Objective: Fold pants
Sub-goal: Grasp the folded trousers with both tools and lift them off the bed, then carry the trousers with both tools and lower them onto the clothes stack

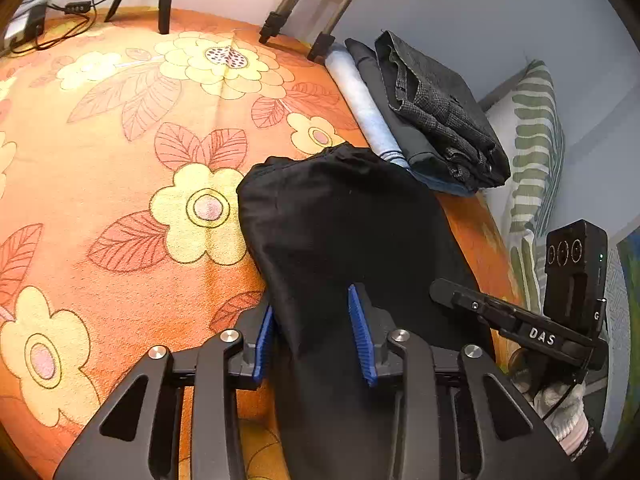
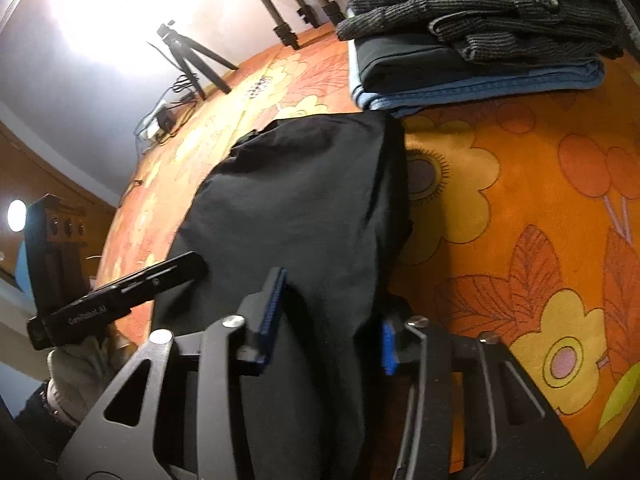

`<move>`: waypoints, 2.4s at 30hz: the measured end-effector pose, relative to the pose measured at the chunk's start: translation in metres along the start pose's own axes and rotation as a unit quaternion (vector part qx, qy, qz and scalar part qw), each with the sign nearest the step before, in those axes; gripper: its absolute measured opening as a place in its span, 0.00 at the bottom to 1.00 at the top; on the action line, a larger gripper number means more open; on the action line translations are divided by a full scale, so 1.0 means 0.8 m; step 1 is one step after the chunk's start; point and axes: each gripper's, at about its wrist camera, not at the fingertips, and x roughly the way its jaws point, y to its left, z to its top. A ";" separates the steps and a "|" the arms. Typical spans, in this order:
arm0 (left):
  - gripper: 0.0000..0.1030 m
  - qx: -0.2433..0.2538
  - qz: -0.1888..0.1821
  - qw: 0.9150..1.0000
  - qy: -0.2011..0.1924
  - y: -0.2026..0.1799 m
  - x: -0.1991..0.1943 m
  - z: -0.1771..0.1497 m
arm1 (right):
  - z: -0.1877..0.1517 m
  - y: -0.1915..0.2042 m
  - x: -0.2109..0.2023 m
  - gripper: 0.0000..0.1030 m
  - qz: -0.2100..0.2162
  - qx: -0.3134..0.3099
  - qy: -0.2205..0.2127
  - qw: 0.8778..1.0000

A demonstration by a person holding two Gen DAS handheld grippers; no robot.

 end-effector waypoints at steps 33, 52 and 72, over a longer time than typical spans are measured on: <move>0.30 0.012 -0.001 0.999 -0.036 -0.015 -0.010 -0.006 | -0.014 0.025 -0.012 0.13 -0.024 -0.019 -0.034 0.999; 0.11 0.078 -0.018 0.992 -0.097 -0.060 -0.071 -0.020 | -0.045 0.074 -0.083 0.10 -0.036 -0.066 -0.093 0.993; 0.11 0.152 -0.130 0.958 -0.204 -0.202 -0.139 0.083 | -0.004 0.101 -0.251 0.10 -0.072 -0.108 -0.272 0.954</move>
